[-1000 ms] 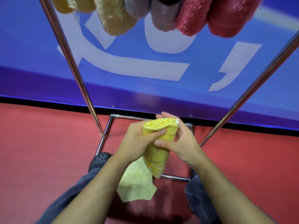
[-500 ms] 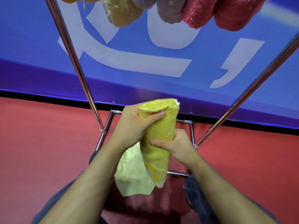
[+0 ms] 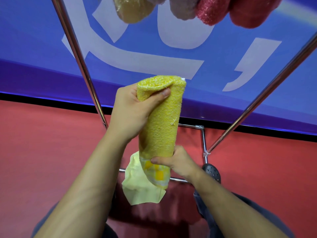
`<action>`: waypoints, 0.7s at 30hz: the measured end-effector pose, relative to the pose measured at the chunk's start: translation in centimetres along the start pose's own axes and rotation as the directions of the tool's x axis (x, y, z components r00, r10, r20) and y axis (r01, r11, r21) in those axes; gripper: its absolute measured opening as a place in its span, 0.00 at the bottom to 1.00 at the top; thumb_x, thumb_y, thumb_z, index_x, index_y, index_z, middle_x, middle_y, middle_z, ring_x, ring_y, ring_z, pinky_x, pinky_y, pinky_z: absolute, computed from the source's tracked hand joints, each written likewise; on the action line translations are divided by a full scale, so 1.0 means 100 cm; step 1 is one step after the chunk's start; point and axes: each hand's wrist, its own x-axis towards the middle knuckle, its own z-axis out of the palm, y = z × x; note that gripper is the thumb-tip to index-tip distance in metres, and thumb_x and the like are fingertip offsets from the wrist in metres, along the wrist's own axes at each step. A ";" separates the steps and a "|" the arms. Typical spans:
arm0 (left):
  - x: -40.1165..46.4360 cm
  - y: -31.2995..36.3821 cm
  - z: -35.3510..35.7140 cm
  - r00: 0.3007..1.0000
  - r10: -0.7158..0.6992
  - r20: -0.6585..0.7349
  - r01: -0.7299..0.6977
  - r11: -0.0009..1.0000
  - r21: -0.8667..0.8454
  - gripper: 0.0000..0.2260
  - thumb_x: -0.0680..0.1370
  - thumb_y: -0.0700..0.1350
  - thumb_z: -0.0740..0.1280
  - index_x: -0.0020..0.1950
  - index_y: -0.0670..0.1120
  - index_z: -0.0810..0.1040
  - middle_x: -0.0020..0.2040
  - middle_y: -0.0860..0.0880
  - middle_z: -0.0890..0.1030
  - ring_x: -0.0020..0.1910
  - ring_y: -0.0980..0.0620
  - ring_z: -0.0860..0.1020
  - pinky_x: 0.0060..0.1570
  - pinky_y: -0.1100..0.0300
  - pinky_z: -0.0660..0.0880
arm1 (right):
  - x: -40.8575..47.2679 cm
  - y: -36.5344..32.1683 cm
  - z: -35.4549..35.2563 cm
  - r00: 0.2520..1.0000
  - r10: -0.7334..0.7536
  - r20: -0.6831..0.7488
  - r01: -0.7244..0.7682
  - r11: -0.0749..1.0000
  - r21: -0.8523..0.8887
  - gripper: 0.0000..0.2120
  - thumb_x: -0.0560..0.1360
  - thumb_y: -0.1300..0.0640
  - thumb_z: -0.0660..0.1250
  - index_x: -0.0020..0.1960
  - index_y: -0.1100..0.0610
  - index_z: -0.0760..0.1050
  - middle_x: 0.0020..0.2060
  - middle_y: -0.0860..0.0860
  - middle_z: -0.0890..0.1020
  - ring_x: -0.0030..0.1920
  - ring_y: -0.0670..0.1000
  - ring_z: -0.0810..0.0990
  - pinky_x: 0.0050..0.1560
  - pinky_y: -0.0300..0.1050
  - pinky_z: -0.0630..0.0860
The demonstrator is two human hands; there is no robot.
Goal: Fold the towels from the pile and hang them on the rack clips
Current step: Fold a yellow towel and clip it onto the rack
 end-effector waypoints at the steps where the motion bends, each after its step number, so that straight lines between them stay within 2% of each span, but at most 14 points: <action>1: 0.000 0.001 0.001 1.000 0.001 -0.002 -0.001 1.000 0.000 0.08 0.75 0.38 0.75 0.47 0.52 0.85 0.40 0.60 0.86 0.43 0.62 0.82 0.47 0.65 0.78 | 0.000 0.002 -0.001 1.000 0.003 0.008 -0.003 1.000 -0.005 0.14 0.68 0.67 0.79 0.53 0.64 0.84 0.48 0.57 0.88 0.46 0.53 0.87 0.50 0.49 0.83; 5: 0.000 0.002 0.008 1.000 -0.006 0.006 0.006 1.000 0.009 0.09 0.75 0.39 0.75 0.47 0.53 0.85 0.41 0.60 0.87 0.43 0.62 0.83 0.47 0.65 0.78 | -0.004 0.016 -0.006 0.996 0.043 0.075 -0.038 0.997 -0.063 0.15 0.68 0.72 0.77 0.53 0.62 0.84 0.45 0.51 0.88 0.45 0.47 0.86 0.48 0.41 0.81; 7: 0.000 0.002 0.009 1.000 -0.010 -0.001 0.010 1.000 0.007 0.08 0.75 0.39 0.75 0.47 0.54 0.85 0.41 0.59 0.87 0.43 0.61 0.83 0.47 0.64 0.79 | -0.007 0.021 -0.011 0.992 0.081 0.100 -0.070 0.992 -0.109 0.16 0.68 0.72 0.78 0.52 0.59 0.84 0.44 0.49 0.88 0.45 0.46 0.86 0.49 0.41 0.81; 11: 0.001 0.001 0.009 0.999 -0.016 -0.046 0.016 1.000 0.003 0.07 0.76 0.41 0.76 0.44 0.54 0.85 0.38 0.59 0.86 0.40 0.62 0.82 0.44 0.65 0.78 | -0.008 0.026 -0.024 0.991 0.104 0.087 -0.084 0.974 -0.210 0.18 0.67 0.68 0.80 0.56 0.62 0.84 0.52 0.57 0.87 0.49 0.50 0.85 0.59 0.52 0.81; 13: 0.001 -0.001 0.009 0.997 -0.035 -0.065 0.034 0.999 -0.009 0.06 0.76 0.41 0.75 0.43 0.53 0.86 0.37 0.58 0.86 0.39 0.62 0.82 0.43 0.65 0.78 | -0.008 0.025 -0.029 0.989 0.117 0.087 -0.095 0.970 -0.226 0.18 0.67 0.67 0.80 0.57 0.63 0.84 0.53 0.57 0.87 0.51 0.51 0.85 0.61 0.53 0.80; 17: 0.000 -0.007 0.010 0.995 -0.085 -0.052 0.084 0.996 -0.016 0.05 0.76 0.43 0.76 0.43 0.53 0.86 0.39 0.57 0.86 0.40 0.60 0.82 0.43 0.64 0.78 | -0.011 0.014 -0.030 0.987 0.108 0.122 -0.089 0.984 -0.157 0.18 0.69 0.67 0.79 0.58 0.64 0.83 0.53 0.57 0.87 0.56 0.55 0.85 0.60 0.51 0.81; 21: -0.006 -0.012 0.017 0.990 -0.137 0.020 0.137 0.991 0.008 0.03 0.76 0.42 0.75 0.45 0.51 0.86 0.38 0.57 0.86 0.39 0.61 0.82 0.42 0.65 0.77 | -0.015 -0.013 -0.028 0.999 -0.016 0.041 0.018 0.998 -0.053 0.14 0.70 0.68 0.77 0.56 0.65 0.83 0.51 0.58 0.87 0.50 0.52 0.86 0.55 0.48 0.82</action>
